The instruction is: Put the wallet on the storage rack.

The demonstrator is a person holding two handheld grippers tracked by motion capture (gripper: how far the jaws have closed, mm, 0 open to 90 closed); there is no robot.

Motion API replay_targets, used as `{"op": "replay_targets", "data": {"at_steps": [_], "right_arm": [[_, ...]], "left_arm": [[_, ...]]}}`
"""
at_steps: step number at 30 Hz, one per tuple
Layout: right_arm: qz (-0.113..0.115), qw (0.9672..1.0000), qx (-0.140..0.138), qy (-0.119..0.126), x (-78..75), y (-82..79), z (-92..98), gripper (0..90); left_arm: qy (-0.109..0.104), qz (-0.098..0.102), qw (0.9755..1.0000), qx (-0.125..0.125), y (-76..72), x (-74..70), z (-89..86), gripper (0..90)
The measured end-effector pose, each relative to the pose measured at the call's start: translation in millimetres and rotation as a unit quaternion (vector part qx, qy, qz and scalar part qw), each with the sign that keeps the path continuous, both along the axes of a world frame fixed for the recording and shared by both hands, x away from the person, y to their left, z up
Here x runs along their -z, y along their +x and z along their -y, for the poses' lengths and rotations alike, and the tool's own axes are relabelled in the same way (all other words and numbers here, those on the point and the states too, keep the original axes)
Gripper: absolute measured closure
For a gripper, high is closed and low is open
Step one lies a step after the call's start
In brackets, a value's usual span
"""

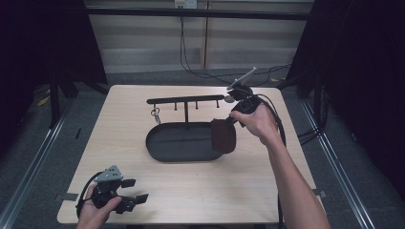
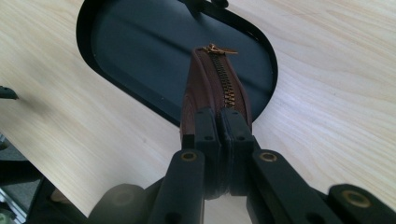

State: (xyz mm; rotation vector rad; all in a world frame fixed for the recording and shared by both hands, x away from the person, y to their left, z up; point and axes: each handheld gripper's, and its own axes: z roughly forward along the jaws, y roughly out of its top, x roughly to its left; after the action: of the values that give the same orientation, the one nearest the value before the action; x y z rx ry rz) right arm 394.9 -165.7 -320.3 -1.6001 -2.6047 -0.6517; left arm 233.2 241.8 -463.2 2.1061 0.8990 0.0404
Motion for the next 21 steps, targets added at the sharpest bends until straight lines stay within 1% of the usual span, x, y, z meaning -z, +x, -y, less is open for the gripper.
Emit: {"op": "replay_targets", "data": {"at_steps": [2, 9, 12, 13, 14, 15, 16, 17, 18, 19, 21], "right_arm": [[0.003, 0.9999, 0.006, 0.008, 2.6, 2.0, 0.0, 86.6], [0.014, 0.9989, 0.023, 0.038, 9.4, 9.5, -1.0, 86.7], [0.014, 0.9984, 0.026, 0.049, 14.2, 12.4, -3.2, 86.7], [0.018, 0.998, 0.027, 0.054, 16.4, 13.3, -3.7, 86.7], [0.016, 0.9977, 0.028, 0.059, 18.7, 14.3, -4.3, 86.7], [0.019, 0.9977, 0.028, 0.059, 21.6, 15.3, -5.1, 86.7], [0.018, 0.9973, 0.029, 0.064, 23.8, 16.0, -6.0, 86.7], [0.016, 0.9975, 0.027, 0.064, 25.6, 16.7, -6.6, 86.7], [0.019, 0.9972, 0.029, 0.066, 27.6, 17.4, -7.7, 86.8], [0.02, 0.9967, 0.029, 0.074, 29.3, 18.1, -8.1, 86.8], [0.022, 0.9962, 0.031, 0.079, 33.2, 19.2, -8.0, 86.8]], "left_arm": [[0.001, 0.0, 1.0, 0.003, 0.1, 0.0, 0.2, 21.6], [-0.001, 0.002, 1.0, -0.001, -0.1, -0.4, 0.0, 21.5], [-0.002, 0.003, 1.0, 0.0, -0.3, -0.7, 0.2, 21.5], [-0.003, 0.003, 1.0, -0.001, -0.4, -0.8, 0.1, 21.6], [-0.004, 0.002, 1.0, -0.001, -0.3, -0.8, 0.1, 21.5], [-0.003, 0.002, 1.0, 0.0, -0.1, -0.8, -0.1, 21.6], [-0.003, 0.003, 1.0, 0.0, 0.1, -0.8, -0.1, 21.6], [-0.003, 0.003, 1.0, -0.001, 0.1, -0.6, 0.3, 21.6], [-0.003, 0.001, 1.0, 0.0, 0.1, -0.5, 0.5, 21.5], [-0.002, 0.001, 1.0, 0.0, 0.0, -0.6, 0.5, 21.6], [-0.001, 0.002, 1.0, 0.001, -0.2, -0.4, 0.7, 21.5]]}}
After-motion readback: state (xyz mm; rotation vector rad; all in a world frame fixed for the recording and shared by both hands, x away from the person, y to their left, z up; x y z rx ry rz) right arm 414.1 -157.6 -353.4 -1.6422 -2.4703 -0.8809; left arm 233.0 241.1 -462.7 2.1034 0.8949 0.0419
